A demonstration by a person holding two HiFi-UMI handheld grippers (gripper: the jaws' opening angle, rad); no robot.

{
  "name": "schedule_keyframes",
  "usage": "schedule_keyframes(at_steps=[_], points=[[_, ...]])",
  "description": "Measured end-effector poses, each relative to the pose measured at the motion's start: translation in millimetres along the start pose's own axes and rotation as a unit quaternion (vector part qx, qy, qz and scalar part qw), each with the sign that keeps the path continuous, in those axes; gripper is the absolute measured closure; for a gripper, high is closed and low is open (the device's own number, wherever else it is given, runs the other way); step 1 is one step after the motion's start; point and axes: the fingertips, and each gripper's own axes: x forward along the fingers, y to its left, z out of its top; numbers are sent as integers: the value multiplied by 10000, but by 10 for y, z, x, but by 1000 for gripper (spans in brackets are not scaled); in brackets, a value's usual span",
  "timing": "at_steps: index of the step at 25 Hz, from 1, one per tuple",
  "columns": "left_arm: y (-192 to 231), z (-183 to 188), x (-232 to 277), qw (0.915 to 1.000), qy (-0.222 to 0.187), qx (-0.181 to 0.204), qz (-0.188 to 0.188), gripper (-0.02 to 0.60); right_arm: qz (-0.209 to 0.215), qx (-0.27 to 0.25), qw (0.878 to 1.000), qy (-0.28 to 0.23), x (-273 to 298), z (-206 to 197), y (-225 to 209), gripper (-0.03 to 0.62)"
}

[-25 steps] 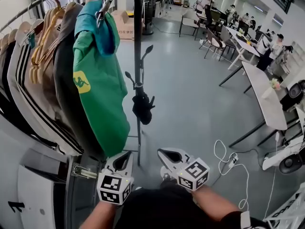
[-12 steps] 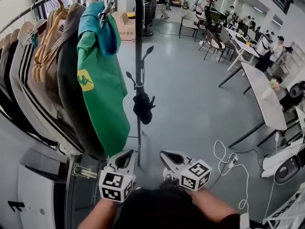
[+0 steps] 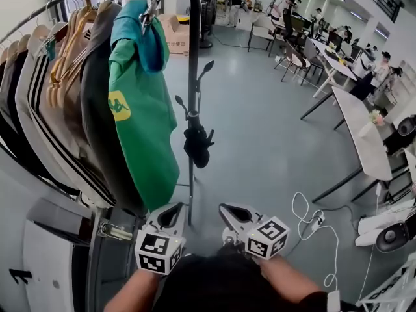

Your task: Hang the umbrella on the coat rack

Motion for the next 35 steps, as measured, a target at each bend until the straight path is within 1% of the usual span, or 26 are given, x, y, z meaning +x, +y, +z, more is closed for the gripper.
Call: schedule_keyframes(at_steps=[10, 24, 35], points=[[15, 0, 10, 10000, 9, -67, 12, 566, 60, -7, 10000, 72, 18, -20, 6, 583], [-16, -4, 1, 10000, 18, -38, 4, 566, 52, -5, 9999, 89, -3, -40, 7, 583], [43, 3, -26, 10000, -5, -42, 63, 566, 46, -26, 9999, 156, 9, -74, -6, 583]])
